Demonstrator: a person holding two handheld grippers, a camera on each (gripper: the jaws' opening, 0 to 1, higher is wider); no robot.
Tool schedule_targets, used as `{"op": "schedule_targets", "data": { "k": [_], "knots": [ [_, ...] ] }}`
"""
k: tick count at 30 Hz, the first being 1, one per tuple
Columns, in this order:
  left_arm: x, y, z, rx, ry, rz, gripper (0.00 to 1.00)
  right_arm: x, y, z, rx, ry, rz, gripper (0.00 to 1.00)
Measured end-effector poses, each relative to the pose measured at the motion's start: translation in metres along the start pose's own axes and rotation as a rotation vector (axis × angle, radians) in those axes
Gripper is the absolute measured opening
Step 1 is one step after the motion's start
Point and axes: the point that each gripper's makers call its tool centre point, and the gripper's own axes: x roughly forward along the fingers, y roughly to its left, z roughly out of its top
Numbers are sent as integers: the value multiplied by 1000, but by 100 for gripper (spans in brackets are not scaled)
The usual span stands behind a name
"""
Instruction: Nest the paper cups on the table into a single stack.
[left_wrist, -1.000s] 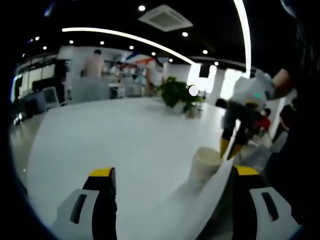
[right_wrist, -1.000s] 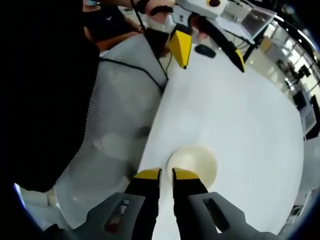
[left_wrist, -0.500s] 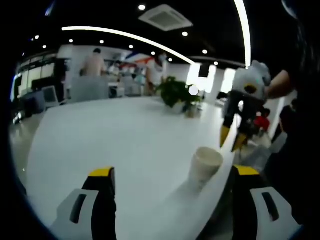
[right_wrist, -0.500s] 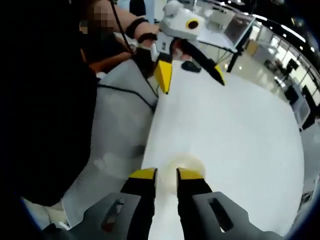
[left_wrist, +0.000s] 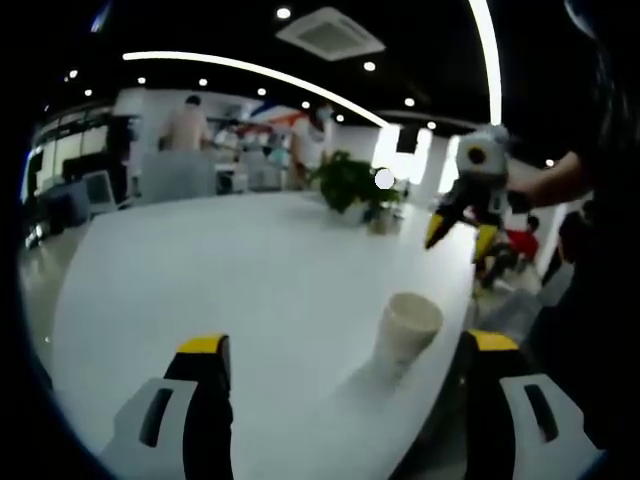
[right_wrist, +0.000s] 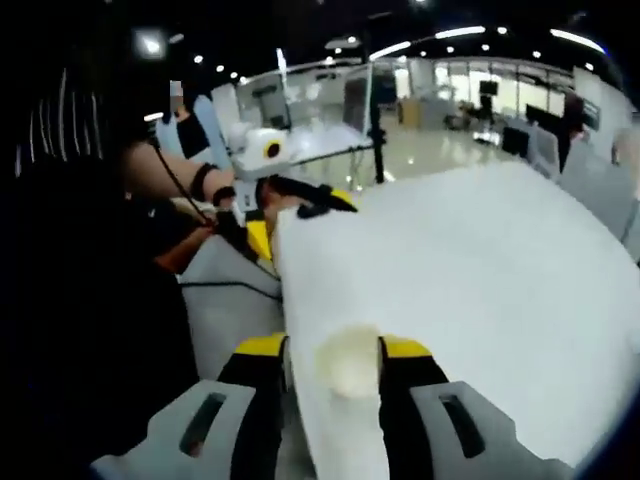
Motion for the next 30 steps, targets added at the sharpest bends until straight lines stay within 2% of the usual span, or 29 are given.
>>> {"op": "schedule_targets", "data": {
  "k": [2, 11, 20, 24, 30],
  "knots": [
    [1, -1, 0, 4, 5, -5, 95, -5, -7, -5, 34, -14, -33, 43],
    [4, -4, -1, 10, 12, -13, 95, -13, -14, -23, 143, -65, -82, 48],
    [5, -10, -5, 16, 23, -29, 95, -8, -12, -40, 107, -52, -118, 60],
    [6, -11, -6, 12, 25, -33, 95, -1, -10, -50, 124, -43, -107, 70],
    [8, -13, -12, 18, 44, -42, 95, 9, -2, -64, 105, -16, -81, 75]
  ]
}}
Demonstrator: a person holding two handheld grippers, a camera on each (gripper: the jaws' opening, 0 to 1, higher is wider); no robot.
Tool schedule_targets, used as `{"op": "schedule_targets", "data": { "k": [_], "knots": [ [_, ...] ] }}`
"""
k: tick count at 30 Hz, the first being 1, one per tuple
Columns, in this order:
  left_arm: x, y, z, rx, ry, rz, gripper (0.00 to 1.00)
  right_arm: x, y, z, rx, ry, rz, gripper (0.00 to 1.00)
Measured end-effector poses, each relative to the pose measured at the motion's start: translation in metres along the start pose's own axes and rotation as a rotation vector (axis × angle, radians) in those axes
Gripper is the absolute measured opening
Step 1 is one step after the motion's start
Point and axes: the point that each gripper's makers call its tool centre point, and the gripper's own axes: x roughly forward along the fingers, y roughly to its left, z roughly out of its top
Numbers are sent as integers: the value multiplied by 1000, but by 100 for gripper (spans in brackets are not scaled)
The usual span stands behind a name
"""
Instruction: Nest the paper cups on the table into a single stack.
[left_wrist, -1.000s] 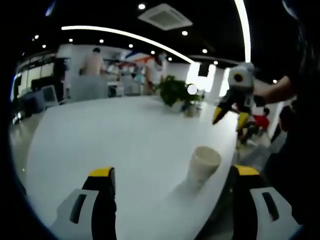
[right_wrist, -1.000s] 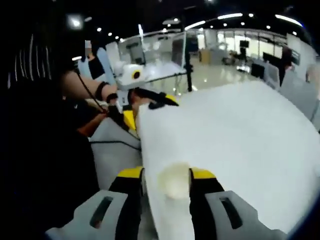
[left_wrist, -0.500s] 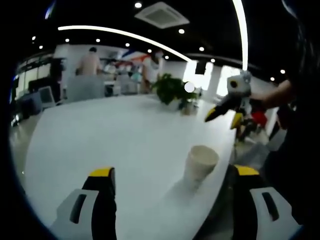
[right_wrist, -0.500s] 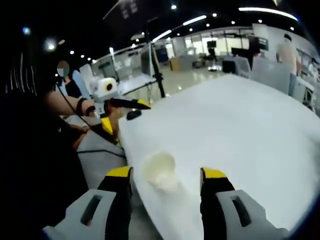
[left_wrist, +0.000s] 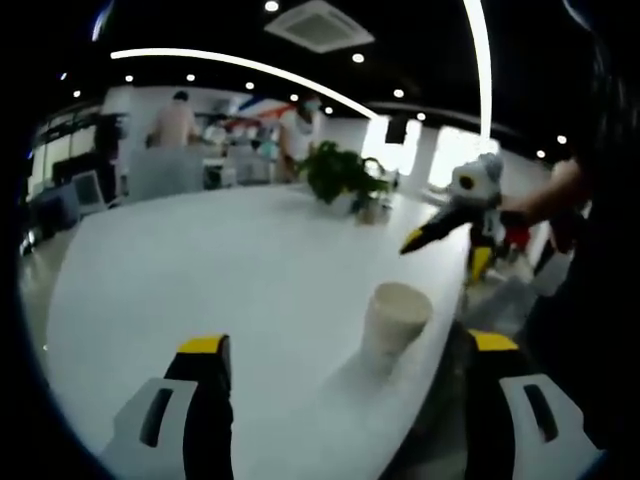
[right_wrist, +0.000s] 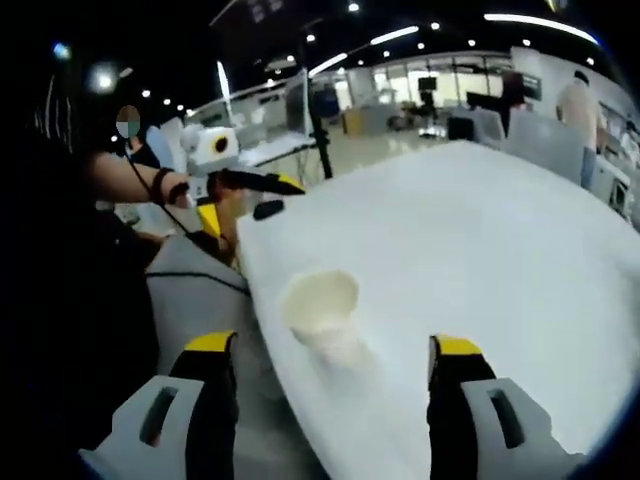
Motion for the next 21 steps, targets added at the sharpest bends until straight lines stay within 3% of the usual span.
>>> {"op": "schedule_targets", "data": {
  "k": [12, 21],
  "knots": [
    [13, -8, -21, 37, 66, -31, 94, 12, -5, -13, -60, 29, 9, 71],
    [25, -13, -27, 53, 72, -38, 90, 19, -3, -23, -54, 40, 18, 68]
  ]
}}
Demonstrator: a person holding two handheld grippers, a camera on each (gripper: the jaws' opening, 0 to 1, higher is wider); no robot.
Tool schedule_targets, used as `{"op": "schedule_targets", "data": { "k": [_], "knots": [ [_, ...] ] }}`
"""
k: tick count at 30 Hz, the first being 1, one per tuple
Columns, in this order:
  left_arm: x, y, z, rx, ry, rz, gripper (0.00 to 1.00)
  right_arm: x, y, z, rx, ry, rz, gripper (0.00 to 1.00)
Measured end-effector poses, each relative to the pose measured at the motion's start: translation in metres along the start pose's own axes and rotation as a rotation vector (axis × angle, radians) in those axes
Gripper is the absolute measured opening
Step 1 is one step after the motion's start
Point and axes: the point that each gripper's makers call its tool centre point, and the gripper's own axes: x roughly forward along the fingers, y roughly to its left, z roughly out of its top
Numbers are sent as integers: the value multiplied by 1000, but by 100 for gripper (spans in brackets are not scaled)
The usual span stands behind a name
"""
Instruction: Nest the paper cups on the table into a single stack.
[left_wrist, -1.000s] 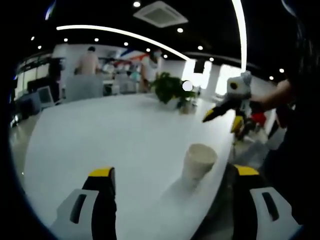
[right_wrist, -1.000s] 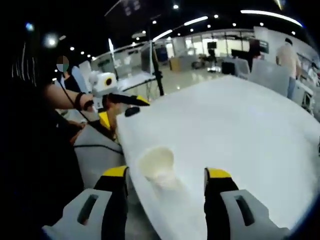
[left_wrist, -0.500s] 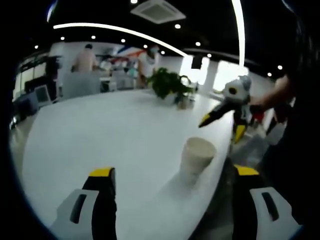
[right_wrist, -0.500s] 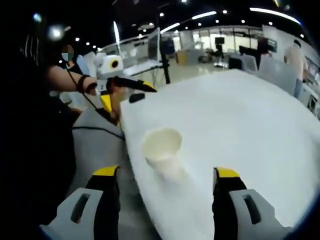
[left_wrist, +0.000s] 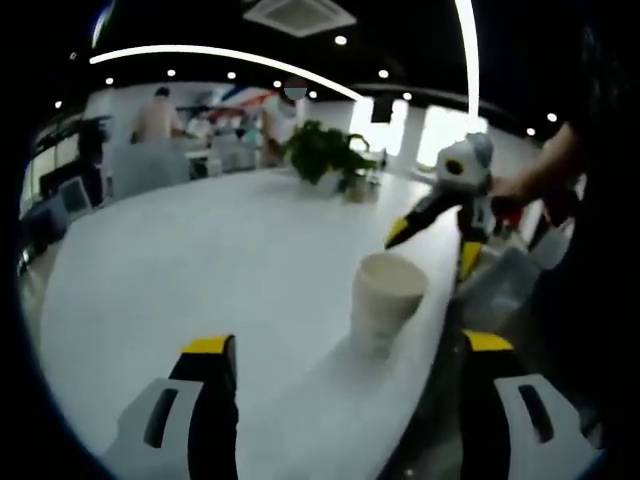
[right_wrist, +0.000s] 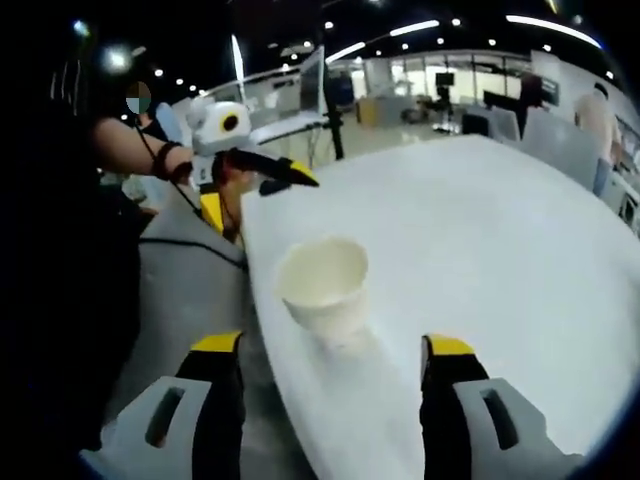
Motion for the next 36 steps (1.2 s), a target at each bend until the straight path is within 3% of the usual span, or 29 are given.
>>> {"op": "schedule_targets", "data": {
  "k": [15, 36],
  "knots": [
    [32, -18, -6, -13, 16, -65, 85, 8, -3, -2, 8, -8, 2, 65],
    [54, -26, -11, 17, 28, -115, 68, 23, 0, -7, -3, -3, 19, 60]
  ]
}}
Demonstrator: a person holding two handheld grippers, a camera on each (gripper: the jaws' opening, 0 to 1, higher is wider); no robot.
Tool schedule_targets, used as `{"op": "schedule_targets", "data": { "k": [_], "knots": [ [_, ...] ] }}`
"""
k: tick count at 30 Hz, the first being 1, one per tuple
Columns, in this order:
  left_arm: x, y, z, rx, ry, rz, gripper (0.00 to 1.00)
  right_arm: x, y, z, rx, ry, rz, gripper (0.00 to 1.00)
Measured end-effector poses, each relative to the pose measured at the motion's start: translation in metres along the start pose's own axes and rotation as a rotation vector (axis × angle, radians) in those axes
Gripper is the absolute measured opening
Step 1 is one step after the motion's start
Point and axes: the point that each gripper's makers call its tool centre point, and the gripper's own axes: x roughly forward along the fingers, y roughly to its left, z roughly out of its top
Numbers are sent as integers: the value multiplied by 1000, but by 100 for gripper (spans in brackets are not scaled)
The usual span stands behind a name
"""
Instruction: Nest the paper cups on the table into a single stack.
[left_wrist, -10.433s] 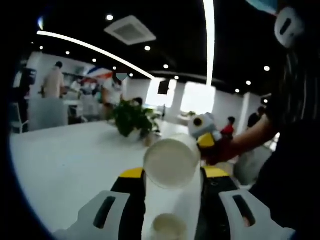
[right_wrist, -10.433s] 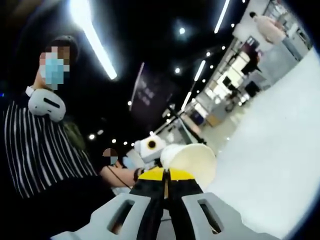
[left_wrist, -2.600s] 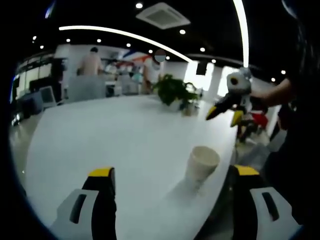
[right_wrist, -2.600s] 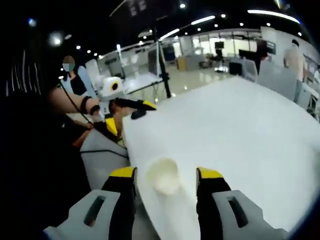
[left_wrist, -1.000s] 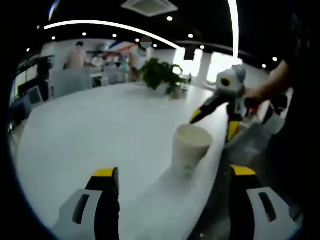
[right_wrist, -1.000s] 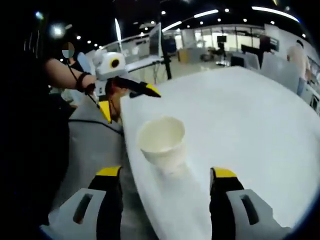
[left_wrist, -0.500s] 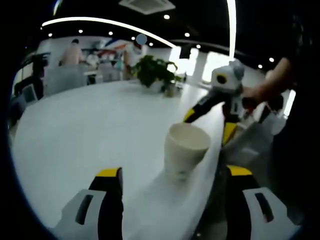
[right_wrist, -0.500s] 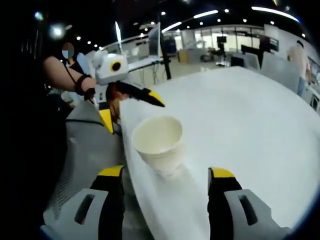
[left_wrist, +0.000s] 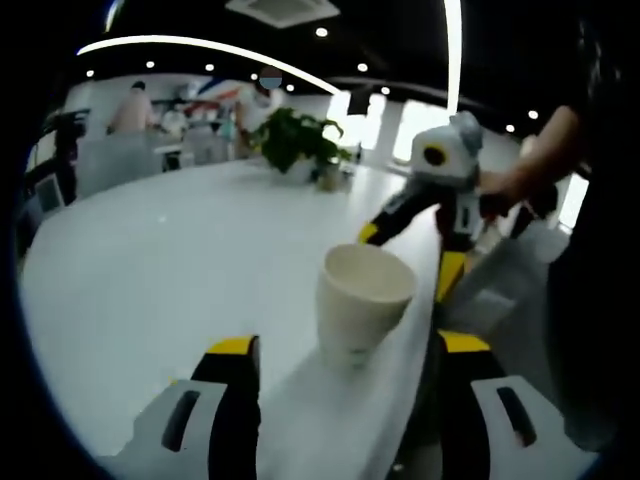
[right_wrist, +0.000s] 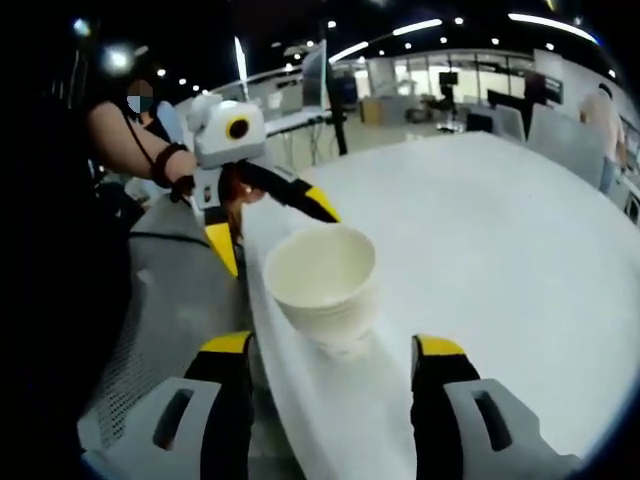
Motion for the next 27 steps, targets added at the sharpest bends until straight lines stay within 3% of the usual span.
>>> {"op": "schedule_targets", "data": {
  "k": [15, 27],
  "knots": [
    [17, -6, -4, 69, 29, -54, 59, 7, -1, 2, -48, 8, 11, 56],
    [22, -2, 0, 118, 41, -58, 55, 15, 2, 6, -110, 18, 38, 49]
  ]
}}
